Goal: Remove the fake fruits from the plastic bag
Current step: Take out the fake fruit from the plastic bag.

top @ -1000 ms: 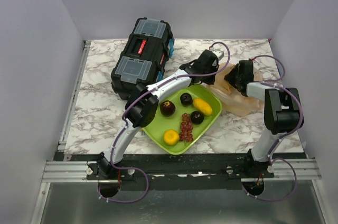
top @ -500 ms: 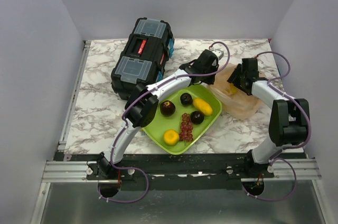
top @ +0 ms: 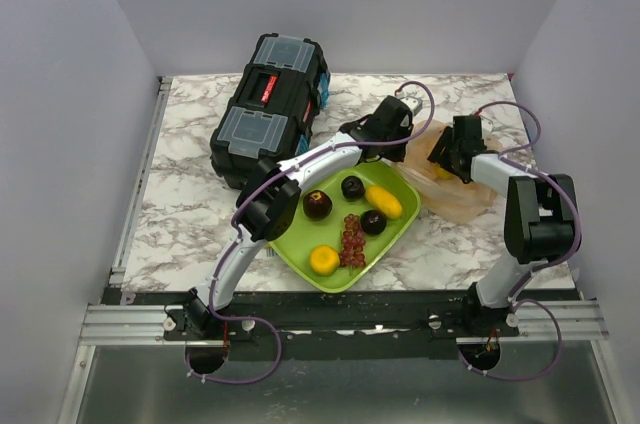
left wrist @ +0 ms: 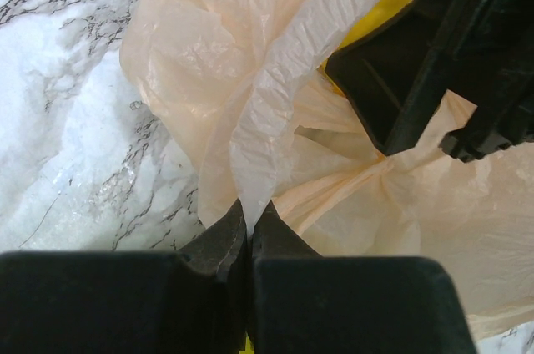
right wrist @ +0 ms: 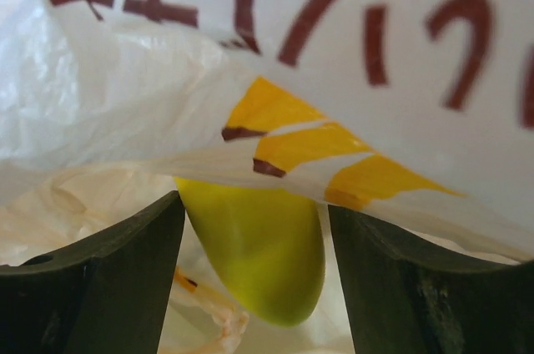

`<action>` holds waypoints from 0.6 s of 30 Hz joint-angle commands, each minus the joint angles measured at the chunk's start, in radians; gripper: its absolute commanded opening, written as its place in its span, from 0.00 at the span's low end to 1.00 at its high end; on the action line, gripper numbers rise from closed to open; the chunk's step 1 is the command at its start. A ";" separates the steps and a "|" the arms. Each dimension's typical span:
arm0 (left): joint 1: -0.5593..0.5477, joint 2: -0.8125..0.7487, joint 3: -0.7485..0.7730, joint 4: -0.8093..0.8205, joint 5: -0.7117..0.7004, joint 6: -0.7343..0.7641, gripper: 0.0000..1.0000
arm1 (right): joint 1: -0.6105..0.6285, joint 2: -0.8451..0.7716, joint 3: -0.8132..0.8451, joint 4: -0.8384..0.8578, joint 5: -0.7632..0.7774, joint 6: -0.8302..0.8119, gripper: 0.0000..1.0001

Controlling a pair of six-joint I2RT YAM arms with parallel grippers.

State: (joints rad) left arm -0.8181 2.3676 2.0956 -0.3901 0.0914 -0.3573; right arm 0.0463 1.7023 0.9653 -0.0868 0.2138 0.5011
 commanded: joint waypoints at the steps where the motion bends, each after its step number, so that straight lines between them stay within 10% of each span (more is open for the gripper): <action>1: 0.002 -0.030 -0.012 0.014 0.013 0.001 0.00 | -0.002 0.051 0.002 0.076 0.012 -0.044 0.73; 5: 0.001 -0.028 -0.009 0.014 0.016 0.000 0.00 | -0.002 0.050 -0.003 0.103 0.010 -0.046 0.71; 9: 0.001 -0.025 0.000 0.011 0.021 -0.002 0.00 | -0.002 0.014 0.003 0.035 0.035 -0.026 0.30; 18: 0.001 -0.031 0.013 -0.001 0.036 -0.012 0.00 | -0.002 -0.178 -0.015 -0.195 0.007 0.052 0.11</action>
State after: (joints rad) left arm -0.8181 2.3672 2.0956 -0.3908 0.0994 -0.3607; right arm 0.0463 1.6333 0.9653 -0.1616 0.2337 0.5095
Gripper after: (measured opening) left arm 0.003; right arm 0.513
